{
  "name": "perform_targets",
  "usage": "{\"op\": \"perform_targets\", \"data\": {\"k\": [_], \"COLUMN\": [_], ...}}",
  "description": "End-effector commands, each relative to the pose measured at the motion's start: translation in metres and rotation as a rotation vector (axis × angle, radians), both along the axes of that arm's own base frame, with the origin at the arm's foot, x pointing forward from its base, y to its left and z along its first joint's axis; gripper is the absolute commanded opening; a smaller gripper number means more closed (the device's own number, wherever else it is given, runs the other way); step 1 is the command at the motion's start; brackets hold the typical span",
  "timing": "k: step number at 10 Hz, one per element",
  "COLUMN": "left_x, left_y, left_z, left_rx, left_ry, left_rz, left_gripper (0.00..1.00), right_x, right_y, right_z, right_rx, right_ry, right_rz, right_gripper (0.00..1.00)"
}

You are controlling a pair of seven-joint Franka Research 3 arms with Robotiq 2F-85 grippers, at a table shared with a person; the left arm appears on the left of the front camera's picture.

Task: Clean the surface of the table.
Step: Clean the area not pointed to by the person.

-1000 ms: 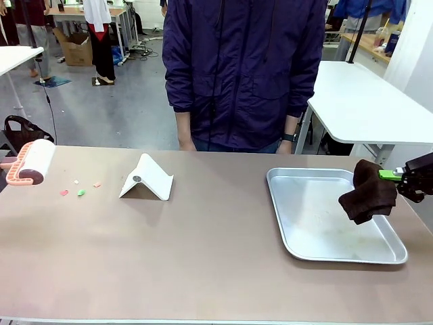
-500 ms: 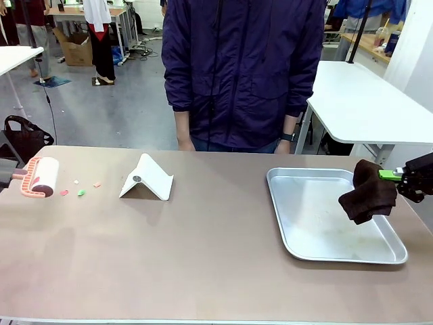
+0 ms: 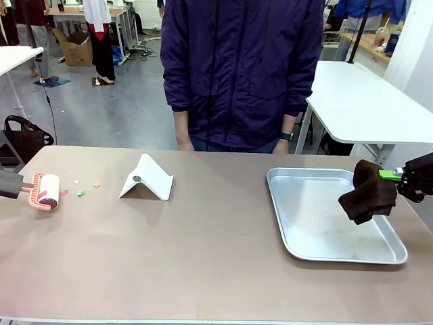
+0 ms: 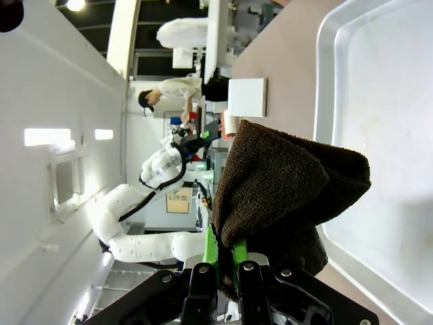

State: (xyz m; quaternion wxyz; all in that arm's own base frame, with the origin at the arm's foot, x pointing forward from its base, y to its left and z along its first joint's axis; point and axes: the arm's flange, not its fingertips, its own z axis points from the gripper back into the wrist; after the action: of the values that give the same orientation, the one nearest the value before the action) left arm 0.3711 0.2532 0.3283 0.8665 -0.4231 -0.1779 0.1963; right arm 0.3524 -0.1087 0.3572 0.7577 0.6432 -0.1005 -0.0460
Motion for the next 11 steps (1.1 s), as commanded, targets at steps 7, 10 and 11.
{"op": "perform_targets", "data": {"k": [7,10,11], "left_x": [0.036,0.060,0.066], "left_y": [-0.022,-0.041,-0.049], "left_z": [-0.032,-0.043,-0.046], "left_rx": [0.015,0.025,0.026], "left_ry": [0.115,0.132,0.138], "left_rz": [0.047,0.037,0.027], "left_gripper": [0.22,0.22,0.22], "right_x": [0.002,0.002,0.002], "right_y": [0.000,0.000,0.000], "right_z": [0.003,0.003,0.003], "right_rx": [0.007,0.007,0.007], "right_ry": [-0.018,-0.018,-0.018], "right_rz": [-0.007,-0.007,-0.007], "right_gripper": [0.10,0.10,0.10]}}
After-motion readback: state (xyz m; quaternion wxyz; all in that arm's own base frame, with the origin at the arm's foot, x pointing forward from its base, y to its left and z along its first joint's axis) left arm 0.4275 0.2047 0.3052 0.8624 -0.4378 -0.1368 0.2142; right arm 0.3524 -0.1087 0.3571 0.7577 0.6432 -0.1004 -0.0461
